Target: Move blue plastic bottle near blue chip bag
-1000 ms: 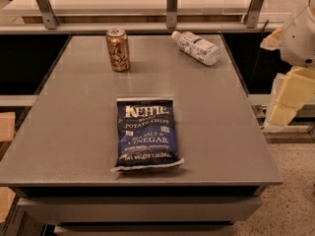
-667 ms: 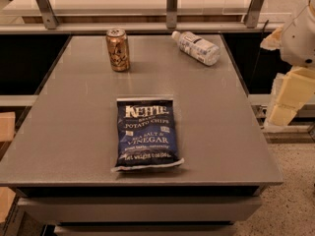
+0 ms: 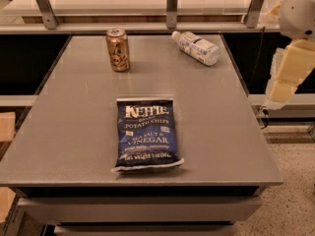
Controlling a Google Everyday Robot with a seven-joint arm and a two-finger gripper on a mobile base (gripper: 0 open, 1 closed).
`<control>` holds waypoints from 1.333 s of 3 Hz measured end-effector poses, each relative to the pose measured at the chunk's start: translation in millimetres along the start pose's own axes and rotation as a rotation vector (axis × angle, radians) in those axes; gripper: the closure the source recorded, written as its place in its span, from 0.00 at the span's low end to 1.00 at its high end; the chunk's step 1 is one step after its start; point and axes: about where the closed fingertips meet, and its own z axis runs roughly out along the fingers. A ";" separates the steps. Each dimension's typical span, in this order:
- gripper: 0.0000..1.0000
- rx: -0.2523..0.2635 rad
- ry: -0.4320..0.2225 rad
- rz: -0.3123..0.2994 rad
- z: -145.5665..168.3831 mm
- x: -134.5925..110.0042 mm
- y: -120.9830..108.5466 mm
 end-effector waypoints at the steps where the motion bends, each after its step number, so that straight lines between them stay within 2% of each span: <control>1: 0.00 0.012 0.012 -0.003 -6.3 -9.3 -22.0; 2: 0.00 0.002 -0.006 0.047 -6.7 -22.2 -47.4; 4: 0.00 0.016 -0.073 0.235 4.1 -55.2 -110.2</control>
Offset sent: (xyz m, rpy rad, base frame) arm 0.0630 0.0106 0.0345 0.0537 0.0907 -0.1145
